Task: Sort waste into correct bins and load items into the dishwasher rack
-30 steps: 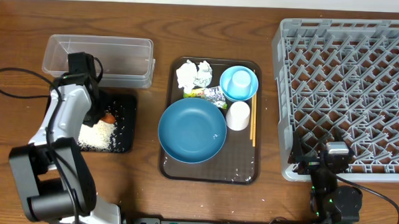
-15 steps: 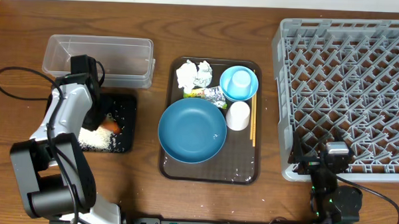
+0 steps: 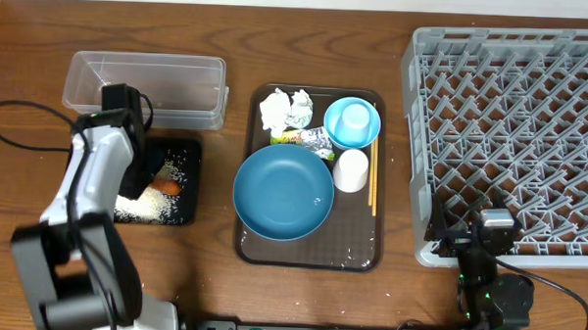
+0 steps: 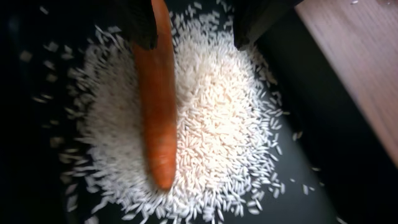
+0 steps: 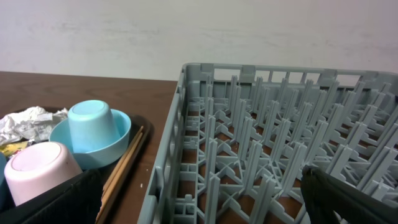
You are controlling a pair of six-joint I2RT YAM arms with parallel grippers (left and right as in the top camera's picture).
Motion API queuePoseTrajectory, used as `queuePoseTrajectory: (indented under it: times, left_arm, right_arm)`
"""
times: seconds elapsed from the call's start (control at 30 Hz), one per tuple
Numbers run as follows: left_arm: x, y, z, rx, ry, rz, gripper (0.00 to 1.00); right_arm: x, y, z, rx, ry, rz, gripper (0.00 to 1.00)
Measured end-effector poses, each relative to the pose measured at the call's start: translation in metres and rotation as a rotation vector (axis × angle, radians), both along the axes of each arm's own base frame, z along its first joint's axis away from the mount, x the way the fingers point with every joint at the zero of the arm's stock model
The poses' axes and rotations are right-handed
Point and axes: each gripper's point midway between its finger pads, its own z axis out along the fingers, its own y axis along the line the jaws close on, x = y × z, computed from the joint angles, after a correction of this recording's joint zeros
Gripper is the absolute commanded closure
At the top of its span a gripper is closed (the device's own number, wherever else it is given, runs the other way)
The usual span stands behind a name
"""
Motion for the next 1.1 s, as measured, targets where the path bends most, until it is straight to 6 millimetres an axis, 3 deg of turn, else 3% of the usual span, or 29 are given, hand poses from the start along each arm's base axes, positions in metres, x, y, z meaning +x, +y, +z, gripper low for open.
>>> queuePoseTrajectory:
  times: [0.13, 0.2, 0.37, 0.43, 0.53, 0.6, 0.63, 0.9, 1.1]
  left_arm:
    - [0.006, -0.004, 0.041, 0.010, -0.140, -0.027, 0.55]
    - [0.009, -0.012, 0.065, -0.006, -0.229, -0.070, 0.48]
    - [0.019, -0.066, 0.104, -0.125, -0.389, -0.306, 0.50]
    - [0.020, -0.097, 0.108, -0.184, -0.407, -0.427, 0.65]
    - [0.019, -0.140, 0.108, -0.244, -0.404, -0.590, 0.75]
    - [0.017, -0.168, 0.107, -0.273, -0.398, -0.693, 0.91]
    - [0.015, -0.181, 0.106, -0.283, -0.393, -0.735, 0.94]
    - [-0.007, -0.259, 0.066, -0.304, -0.236, -1.010, 0.94]
    - [-0.015, -0.293, 0.022, -0.290, -0.120, -1.109, 0.94]
  right_arm:
    - [0.000, 0.000, 0.000, 0.000, 0.000, 0.000, 0.01]
    - [0.000, 0.000, 0.000, 0.000, 0.000, 0.000, 0.01]
    - [0.000, 0.000, 0.000, 0.000, 0.000, 0.000, 0.01]
    - [0.000, 0.000, 0.000, 0.000, 0.000, 0.000, 0.01]
    - [0.000, 0.000, 0.000, 0.000, 0.000, 0.000, 0.01]
    - [0.000, 0.000, 0.000, 0.000, 0.000, 0.000, 0.01]
    - [0.000, 0.000, 0.000, 0.000, 0.000, 0.000, 0.01]
    - [0.000, 0.000, 0.000, 0.000, 0.000, 0.000, 0.01]
    - [0.000, 0.000, 0.000, 0.000, 0.000, 0.000, 0.01]
